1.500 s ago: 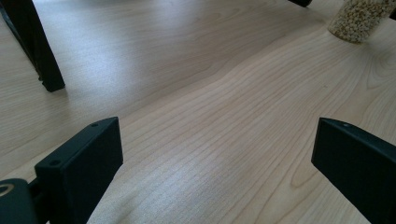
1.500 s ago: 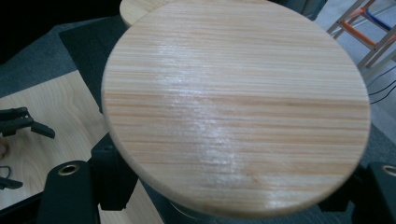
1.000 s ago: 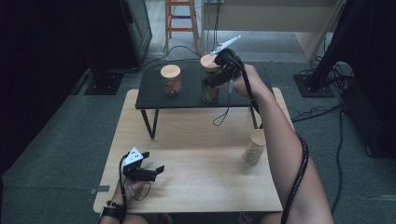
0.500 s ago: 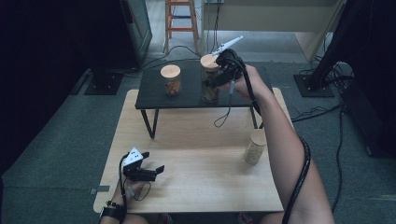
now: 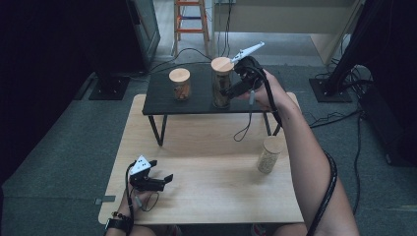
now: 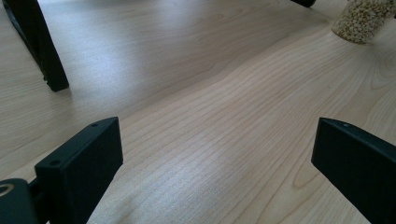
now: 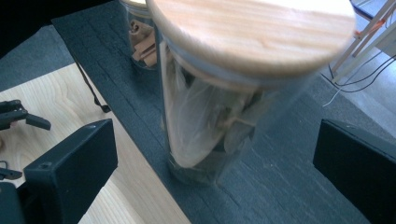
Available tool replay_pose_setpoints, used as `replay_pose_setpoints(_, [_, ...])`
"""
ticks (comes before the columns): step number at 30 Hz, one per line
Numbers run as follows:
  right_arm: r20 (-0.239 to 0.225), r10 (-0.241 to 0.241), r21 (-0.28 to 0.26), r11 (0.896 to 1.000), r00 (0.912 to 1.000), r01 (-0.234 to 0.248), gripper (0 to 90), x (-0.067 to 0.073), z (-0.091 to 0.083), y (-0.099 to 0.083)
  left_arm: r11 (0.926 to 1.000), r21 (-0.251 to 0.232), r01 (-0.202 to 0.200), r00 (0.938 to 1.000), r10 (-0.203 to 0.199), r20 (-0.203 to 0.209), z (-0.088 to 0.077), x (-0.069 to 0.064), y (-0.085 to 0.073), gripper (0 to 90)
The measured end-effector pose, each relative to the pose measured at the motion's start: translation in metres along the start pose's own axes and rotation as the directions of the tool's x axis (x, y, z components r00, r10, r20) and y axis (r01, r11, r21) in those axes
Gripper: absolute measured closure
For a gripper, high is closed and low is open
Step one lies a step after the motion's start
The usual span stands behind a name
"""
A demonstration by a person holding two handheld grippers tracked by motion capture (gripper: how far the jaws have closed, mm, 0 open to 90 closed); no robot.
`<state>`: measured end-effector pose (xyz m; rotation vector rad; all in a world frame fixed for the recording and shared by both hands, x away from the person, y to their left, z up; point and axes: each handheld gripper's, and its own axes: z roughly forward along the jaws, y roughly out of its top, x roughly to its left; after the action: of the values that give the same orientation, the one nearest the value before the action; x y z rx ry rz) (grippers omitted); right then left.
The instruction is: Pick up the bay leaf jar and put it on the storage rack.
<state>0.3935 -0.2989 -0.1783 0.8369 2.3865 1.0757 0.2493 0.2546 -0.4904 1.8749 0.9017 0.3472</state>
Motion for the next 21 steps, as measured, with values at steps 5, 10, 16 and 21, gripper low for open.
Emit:
replay_pose_setpoints(5, [0.013, 0.008, -0.01, 1.0, 0.9999, -0.008, 0.0, 0.0, -0.007, -0.008, 1.0, 0.003, -0.005, 1.0, 0.005, -0.005, 0.0, -0.001, 0.0, 2.1])
replay_pose_setpoints(10, [0.023, 0.009, -0.011, 1.0, 0.9997, -0.009, 0.0, 0.001, -0.014, -0.015, 1.0, 0.004, -0.002, 0.9999, 0.002, -0.012, 0.0, -0.002, 0.001, 2.1])
replay_pose_setpoints(16, [0.036, 0.009, -0.015, 1.0, 0.9993, -0.008, 0.0, 0.002, -0.024, -0.022, 1.0, 0.004, -0.002, 0.9999, 0.002, -0.017, 0.0, -0.003, 0.001, 2.1])
replay_pose_setpoints(21, [0.052, 0.015, -0.014, 1.0, 0.9985, -0.015, 0.0, 0.003, -0.031, -0.029, 1.0, 0.003, 0.0, 0.9998, 0.0, -0.021, 0.0, -0.004, 0.0, 2.1])
